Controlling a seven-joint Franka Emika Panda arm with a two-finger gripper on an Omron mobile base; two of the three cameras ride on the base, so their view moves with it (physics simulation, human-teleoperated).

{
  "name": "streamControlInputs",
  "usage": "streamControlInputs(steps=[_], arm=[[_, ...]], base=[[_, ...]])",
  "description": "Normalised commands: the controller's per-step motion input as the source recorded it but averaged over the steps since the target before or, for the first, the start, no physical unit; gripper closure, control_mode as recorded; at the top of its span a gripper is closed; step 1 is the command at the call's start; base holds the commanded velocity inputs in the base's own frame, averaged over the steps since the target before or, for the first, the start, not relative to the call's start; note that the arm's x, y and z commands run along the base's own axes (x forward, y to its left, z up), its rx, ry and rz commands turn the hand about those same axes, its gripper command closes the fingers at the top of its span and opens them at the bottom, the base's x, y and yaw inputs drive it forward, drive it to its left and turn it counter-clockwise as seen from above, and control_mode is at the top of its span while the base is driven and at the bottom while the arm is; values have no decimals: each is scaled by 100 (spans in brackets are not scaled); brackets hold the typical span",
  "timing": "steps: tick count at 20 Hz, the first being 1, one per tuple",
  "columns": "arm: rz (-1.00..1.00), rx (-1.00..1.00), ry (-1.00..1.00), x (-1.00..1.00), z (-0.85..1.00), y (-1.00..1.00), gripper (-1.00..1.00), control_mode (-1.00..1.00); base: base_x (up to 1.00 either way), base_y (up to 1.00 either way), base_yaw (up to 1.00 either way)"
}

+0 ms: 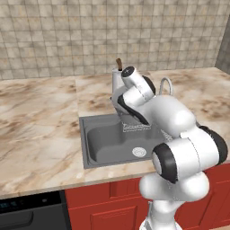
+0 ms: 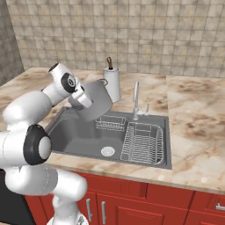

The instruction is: Dump the broccoli from the pot into the sink. Then turn on the water and wash the broccoli. Then turn off the water and put the broccoli back in the pot.

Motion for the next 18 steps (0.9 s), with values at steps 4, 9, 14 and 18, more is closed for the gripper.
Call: streamControlInputs(steps=[4, 9, 14, 18], arm=[[-15, -7, 1, 45, 16, -25, 100, -100], [-13, -20, 0, 35, 13, -13, 100, -100], [-9, -30, 0, 11, 3, -4, 100, -100], [-2, -31, 0, 1, 8, 0, 100, -100]], base=[[0, 0, 0], [0, 0, 0], [0, 0, 0], [0, 0, 0]])
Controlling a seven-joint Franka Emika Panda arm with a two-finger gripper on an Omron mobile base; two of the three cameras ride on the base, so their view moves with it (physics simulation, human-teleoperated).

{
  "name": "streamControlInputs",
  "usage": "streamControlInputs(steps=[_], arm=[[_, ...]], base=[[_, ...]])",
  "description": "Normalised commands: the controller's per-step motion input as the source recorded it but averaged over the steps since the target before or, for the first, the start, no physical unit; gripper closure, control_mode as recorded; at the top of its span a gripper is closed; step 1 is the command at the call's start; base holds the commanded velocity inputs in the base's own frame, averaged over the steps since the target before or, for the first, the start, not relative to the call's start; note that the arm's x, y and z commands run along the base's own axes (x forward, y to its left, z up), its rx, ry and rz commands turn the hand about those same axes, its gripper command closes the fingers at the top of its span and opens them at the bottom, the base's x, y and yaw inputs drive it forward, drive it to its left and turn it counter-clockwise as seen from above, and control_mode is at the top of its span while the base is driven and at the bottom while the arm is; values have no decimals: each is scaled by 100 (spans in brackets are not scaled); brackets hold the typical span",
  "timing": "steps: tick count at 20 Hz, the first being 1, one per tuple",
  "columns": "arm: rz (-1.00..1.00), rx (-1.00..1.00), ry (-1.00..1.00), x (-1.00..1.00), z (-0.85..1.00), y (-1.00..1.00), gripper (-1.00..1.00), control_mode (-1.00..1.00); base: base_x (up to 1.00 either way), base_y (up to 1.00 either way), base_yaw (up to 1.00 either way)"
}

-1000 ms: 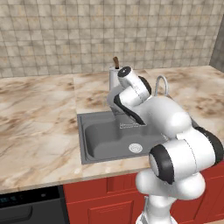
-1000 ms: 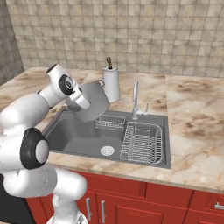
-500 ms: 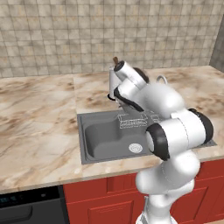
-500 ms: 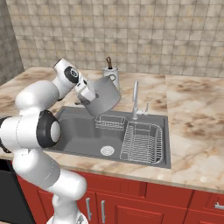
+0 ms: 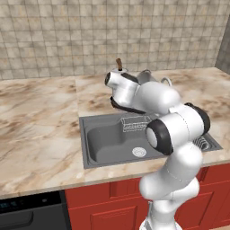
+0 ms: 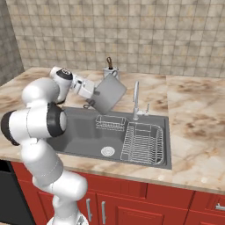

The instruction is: Dump the broccoli from the pot into the sink. Then turn on the water and wash the broccoli. Then turn off the water and put the broccoli back in the pot.

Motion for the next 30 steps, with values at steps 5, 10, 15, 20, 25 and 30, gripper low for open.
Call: streamControlInputs(steps=[5, 10, 15, 20, 25, 30], arm=[[0, -33, 0, 0, 13, 0, 100, -100], [0, -42, 0, -9, 16, 0, 100, -100], [0, -39, 0, -5, 7, 0, 100, -100], [0, -33, 0, -5, 13, 1, 100, -100], [0, -27, 0, 0, 9, 6, 100, -100], [0, -22, 0, 0, 4, 8, 100, -100]], base=[[0, 0, 0], [0, 0, 0], [0, 0, 0], [0, 0, 0], [0, 0, 0], [0, 0, 0]])
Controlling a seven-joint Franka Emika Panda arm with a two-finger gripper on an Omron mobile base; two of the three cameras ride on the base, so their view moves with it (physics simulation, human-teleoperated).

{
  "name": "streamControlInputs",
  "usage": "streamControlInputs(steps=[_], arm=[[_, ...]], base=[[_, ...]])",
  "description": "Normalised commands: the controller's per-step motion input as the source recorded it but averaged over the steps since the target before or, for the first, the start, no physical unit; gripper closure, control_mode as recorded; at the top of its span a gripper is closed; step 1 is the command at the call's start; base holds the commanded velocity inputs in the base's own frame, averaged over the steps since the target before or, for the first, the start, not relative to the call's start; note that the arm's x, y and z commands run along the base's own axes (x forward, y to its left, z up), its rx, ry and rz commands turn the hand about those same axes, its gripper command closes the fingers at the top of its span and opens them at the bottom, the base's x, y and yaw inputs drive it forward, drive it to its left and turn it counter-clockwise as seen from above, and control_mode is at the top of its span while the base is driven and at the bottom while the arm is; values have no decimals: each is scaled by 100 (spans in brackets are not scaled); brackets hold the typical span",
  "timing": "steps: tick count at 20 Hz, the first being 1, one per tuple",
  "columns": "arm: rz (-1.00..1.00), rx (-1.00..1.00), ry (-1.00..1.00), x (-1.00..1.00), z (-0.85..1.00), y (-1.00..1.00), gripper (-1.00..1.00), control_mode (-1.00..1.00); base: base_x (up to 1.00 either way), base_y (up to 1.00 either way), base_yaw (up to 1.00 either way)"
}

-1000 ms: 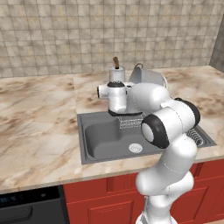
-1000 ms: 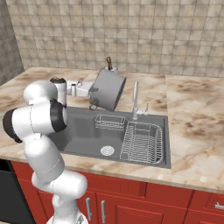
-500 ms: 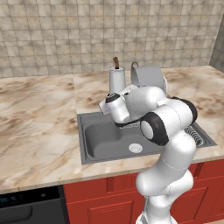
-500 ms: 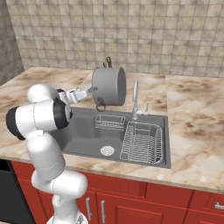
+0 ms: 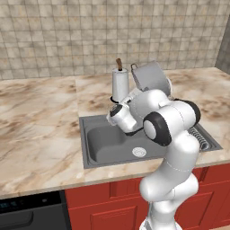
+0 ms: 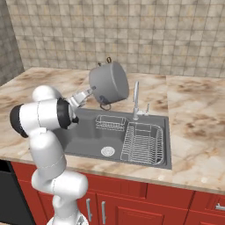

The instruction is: Dump the broccoli from the pot into the sink. Then turn on the water and wash the broccoli. Then turn off the water and put the broccoli back in the pot.

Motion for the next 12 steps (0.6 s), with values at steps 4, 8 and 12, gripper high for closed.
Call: streamControlInputs(steps=[4, 8, 12], arm=[[0, -22, 0, 0, 0, 8, 100, -100], [0, -19, 0, 0, 0, 11, 100, -100], [0, -11, 2, 0, 0, 6, 100, -100]], base=[[0, 0, 0], [0, 0, 0], [0, 0, 0]])
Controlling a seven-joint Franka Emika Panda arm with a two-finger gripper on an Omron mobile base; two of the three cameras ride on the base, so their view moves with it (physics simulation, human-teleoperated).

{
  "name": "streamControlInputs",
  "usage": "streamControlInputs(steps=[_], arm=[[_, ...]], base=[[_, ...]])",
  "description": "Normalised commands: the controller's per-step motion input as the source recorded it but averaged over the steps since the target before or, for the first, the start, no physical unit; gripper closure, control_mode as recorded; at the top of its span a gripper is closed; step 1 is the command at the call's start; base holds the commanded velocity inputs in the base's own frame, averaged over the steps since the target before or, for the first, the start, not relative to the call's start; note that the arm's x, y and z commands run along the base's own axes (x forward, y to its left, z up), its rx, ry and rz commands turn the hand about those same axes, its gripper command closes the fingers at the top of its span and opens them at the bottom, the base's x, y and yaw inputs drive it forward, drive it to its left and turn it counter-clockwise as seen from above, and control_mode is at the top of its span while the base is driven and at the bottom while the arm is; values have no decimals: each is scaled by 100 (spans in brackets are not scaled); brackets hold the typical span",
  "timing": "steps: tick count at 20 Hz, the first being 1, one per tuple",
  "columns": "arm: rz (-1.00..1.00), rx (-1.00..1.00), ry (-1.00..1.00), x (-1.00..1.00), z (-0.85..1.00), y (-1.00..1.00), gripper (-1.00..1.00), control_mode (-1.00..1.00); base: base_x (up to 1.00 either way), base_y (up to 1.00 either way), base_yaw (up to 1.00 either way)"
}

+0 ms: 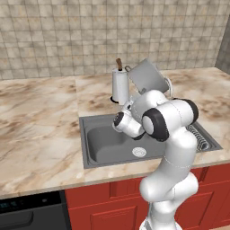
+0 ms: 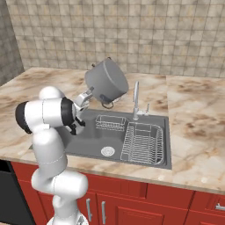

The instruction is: Dump the broccoli from the pot into the sink. Then turn on the water and wash the broccoli. Then turn off the water and put the broccoli back in the pot.

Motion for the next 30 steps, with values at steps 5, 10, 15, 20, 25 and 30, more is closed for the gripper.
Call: streamControlInputs(steps=[5, 10, 15, 20, 25, 30], arm=[[0, -7, 13, 0, 1, 2, 100, -100], [0, -5, 16, 0, 5, 0, 100, -100], [0, 7, 1, -57, 5, -6, 100, -100], [11, 25, 0, -100, 4, -12, 100, -100], [18, 31, 0, -90, 22, -14, 100, -100], [29, 39, 6, -54, 30, -8, 100, -100]], base=[[0, 0, 0], [0, 0, 0], [0, 0, 0], [0, 0, 0], [0, 0, 0], [0, 0, 0]])
